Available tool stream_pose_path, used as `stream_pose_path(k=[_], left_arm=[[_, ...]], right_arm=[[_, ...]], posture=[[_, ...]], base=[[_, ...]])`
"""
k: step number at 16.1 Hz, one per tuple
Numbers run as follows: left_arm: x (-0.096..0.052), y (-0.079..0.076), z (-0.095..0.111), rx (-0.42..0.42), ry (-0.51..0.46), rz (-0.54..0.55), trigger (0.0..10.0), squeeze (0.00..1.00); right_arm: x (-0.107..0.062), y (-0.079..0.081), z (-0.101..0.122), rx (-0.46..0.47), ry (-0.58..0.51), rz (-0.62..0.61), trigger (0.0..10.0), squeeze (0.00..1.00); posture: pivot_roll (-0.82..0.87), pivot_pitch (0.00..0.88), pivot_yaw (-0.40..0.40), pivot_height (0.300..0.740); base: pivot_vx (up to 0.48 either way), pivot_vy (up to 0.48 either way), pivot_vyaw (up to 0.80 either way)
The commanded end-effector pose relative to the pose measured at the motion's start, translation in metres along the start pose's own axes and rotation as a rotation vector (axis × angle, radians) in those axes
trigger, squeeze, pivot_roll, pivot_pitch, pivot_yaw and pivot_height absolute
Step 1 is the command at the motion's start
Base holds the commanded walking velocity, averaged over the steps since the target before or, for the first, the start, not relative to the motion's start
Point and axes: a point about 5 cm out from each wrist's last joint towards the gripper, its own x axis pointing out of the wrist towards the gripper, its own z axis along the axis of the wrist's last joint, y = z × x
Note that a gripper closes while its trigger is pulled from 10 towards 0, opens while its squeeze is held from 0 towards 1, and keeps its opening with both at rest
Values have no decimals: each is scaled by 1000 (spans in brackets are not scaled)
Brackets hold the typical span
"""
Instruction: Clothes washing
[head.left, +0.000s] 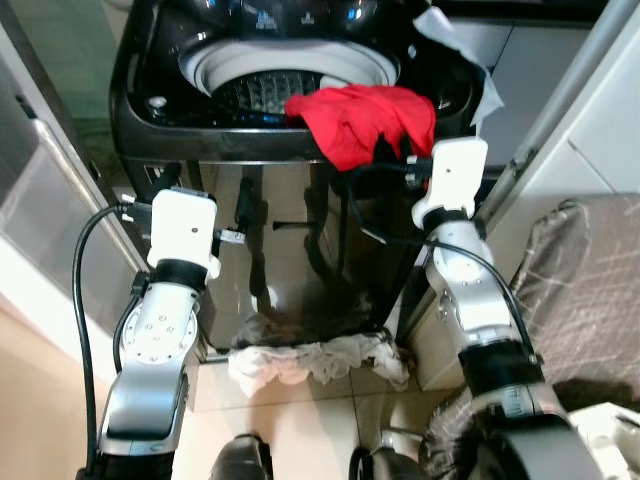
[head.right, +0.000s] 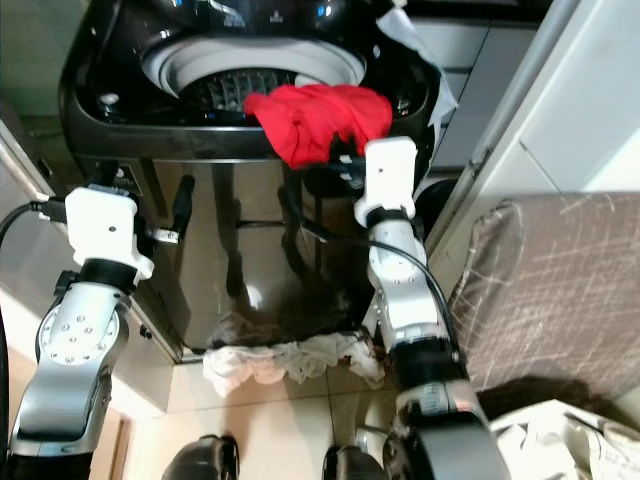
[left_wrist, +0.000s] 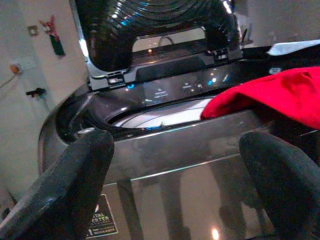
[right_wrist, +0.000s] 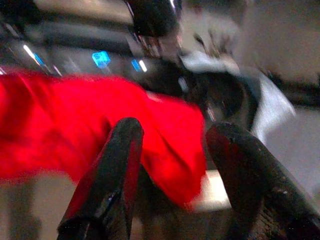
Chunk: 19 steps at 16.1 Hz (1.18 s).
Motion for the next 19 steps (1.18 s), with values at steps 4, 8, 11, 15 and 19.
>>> stream_pose_path(k=[4, 8, 11, 15, 19], left_arm=[[-11, 12, 5, 28, 13, -14, 10000, 0], [-24, 21, 9, 46, 35, -5, 10000, 0], [-32, 22, 11, 48, 62, -6, 10000, 0], [-34, 20, 12, 42, 72, -2, 10000, 0], [-34, 20, 13, 41, 74, 11, 10000, 0]], right_arm=[[22, 12, 9, -15, -7, -4, 10000, 0], [34, 22, 17, -14, -23, -24, 10000, 0], [44, 24, 19, -17, 3, -35, 10000, 0], [49, 28, 20, -26, 24, -27, 10000, 0], [58, 38, 38, -22, -18, 7, 10000, 0]], posture=[[75, 184, 46, 740], [117, 226, 62, 740], [132, 245, 60, 740], [139, 245, 45, 740], [136, 236, 35, 740]], base=[[0, 0, 0], [0, 0, 0], [0, 0, 0], [0, 0, 0], [0, 0, 0]])
